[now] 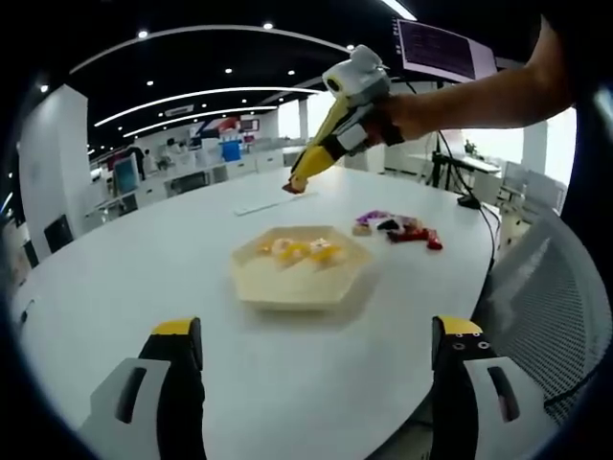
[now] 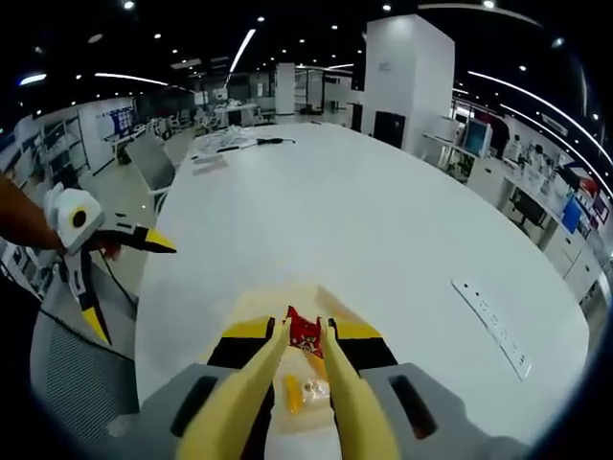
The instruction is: Place the target food into the container with the food tongs after gripping and lifting it, then release it inside without dropping or visibly crushing the food.
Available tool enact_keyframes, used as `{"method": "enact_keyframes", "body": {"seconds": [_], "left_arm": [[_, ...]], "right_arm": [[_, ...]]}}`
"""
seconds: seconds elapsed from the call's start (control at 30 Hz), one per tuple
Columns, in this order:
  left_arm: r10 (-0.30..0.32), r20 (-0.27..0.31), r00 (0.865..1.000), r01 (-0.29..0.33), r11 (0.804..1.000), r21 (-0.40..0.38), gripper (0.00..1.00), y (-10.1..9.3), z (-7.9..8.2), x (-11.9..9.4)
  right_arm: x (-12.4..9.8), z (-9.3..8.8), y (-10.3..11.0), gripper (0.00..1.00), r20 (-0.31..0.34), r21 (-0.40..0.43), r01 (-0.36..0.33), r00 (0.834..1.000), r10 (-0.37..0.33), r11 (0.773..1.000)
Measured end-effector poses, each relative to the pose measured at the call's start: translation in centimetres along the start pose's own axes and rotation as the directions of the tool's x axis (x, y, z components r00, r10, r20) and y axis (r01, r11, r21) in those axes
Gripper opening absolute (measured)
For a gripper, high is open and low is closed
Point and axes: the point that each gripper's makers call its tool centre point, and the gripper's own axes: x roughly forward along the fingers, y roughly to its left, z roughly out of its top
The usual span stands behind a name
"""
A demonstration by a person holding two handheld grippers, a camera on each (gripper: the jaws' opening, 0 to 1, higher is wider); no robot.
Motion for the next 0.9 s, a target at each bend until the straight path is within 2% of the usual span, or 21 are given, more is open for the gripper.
{"method": "enact_keyframes", "body": {"seconds": [0.27,0.9], "left_arm": [[0.0,0.006,1.0,0.0,1.0,-0.006,0.96,0.0,0.1,0.0],[-0.001,0.0,1.0,0.001,1.0,-0.005,0.97,-0.1,0.1,0.0]], "right_arm": [[-0.1,0.2,0.5,0.25,0.004,-0.034,-0.005,1.0,0.005,0.999],[-1.3,0.8,0.1,0.26,0.027,-0.044,0.006,1.0,-0.005,0.999]]}}
